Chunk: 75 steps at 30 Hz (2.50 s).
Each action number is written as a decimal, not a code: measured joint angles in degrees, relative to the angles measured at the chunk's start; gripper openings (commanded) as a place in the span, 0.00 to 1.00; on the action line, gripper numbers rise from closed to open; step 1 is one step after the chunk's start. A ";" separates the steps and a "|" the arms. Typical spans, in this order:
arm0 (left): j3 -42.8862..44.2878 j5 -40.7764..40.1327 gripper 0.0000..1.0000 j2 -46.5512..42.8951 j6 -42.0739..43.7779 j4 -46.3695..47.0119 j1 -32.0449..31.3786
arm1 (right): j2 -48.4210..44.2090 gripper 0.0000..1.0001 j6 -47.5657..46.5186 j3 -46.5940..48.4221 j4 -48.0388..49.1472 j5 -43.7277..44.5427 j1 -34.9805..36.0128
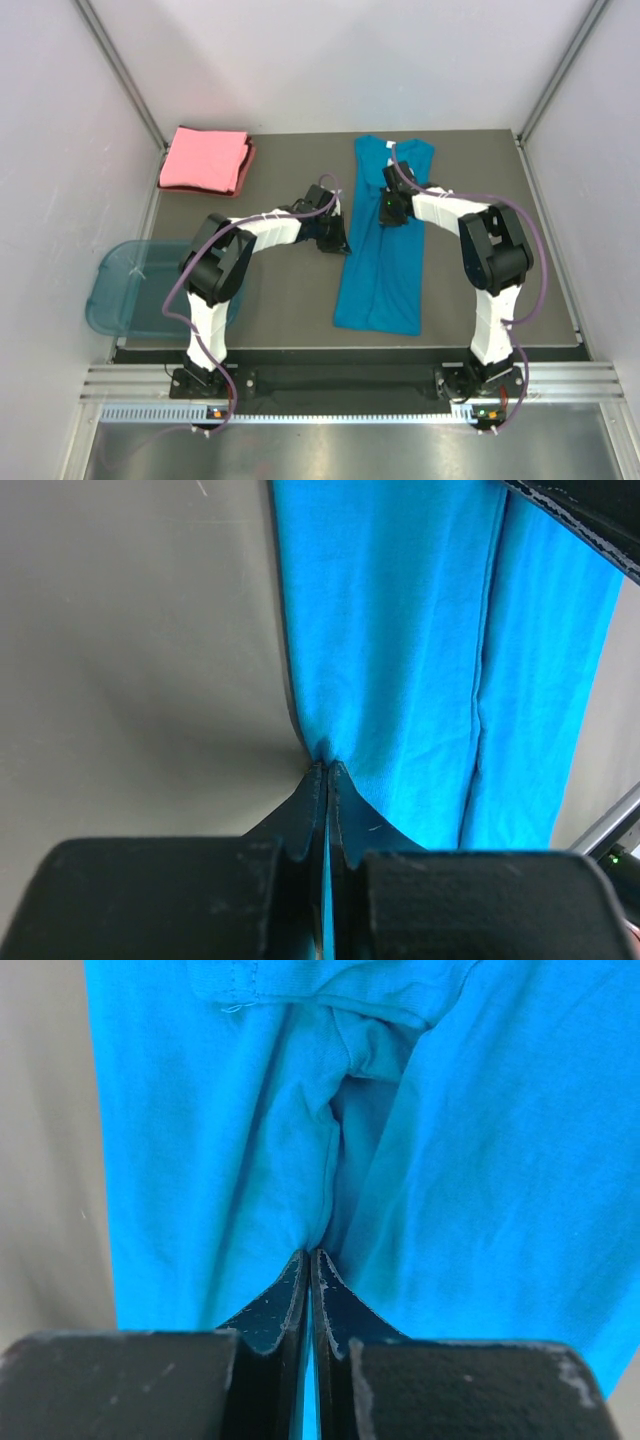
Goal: Fold and stack the t-shirts
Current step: Fold the tshirt
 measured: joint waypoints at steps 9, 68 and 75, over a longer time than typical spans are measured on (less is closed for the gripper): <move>0.59 -1.70 0.00 0.00 -0.72 -1.11 -0.09 | -0.79 0.00 -0.11 -1.07 0.31 2.64 -0.07; 27.32 1.18 0.00 17.53 1.09 -4.55 5.44 | 3.67 0.00 -4.09 4.22 4.33 0.04 -3.93; 27.47 -0.22 0.00 17.53 0.70 -4.50 5.77 | 3.67 0.00 -4.13 4.22 4.37 0.61 -3.96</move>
